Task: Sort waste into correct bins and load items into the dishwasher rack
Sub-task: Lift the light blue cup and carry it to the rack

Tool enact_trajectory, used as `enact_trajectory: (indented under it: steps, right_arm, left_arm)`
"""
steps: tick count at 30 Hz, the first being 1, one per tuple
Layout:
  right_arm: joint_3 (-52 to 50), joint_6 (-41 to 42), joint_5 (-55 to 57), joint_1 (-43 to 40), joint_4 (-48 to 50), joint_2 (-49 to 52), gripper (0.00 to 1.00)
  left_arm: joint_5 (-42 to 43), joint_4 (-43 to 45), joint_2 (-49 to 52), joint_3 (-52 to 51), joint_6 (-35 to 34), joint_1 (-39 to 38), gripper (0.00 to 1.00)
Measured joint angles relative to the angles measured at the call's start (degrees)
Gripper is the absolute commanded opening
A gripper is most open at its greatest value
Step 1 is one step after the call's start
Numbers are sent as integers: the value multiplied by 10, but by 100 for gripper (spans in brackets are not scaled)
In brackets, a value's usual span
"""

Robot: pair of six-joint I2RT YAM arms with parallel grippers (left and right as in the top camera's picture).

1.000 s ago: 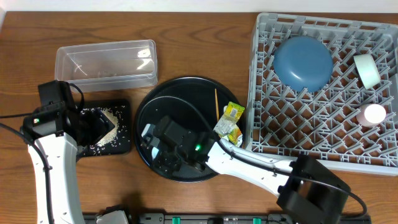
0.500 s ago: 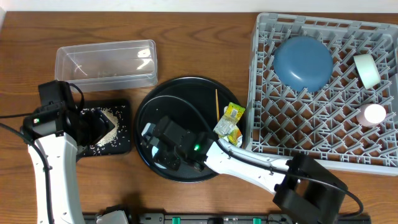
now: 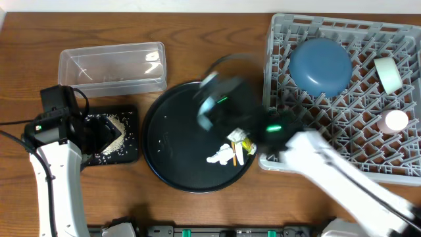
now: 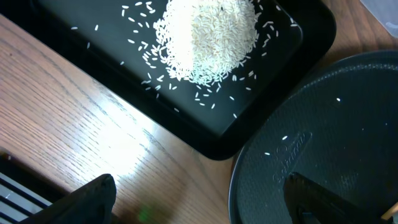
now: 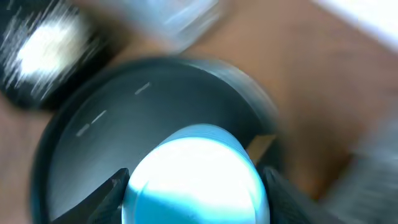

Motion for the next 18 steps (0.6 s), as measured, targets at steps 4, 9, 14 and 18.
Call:
enact_trajectory:
  steps: [4,9,14,18]
  right_arm:
    - [7,0,12,-119,-36,-69,47]
    - [7,0,30,-282,-77,-80,47]
    - [6,0,40,-414,-84,-53,46]
    - [6,0,44,-487,-83,-14,45]
  left_arm:
    - [0,0,0,0,0,0,87]
    - [0,0,0,0,0,0,87]
    - [0,0,0,0,0,0,87]
    - [0,0,0,0,0,0,87]
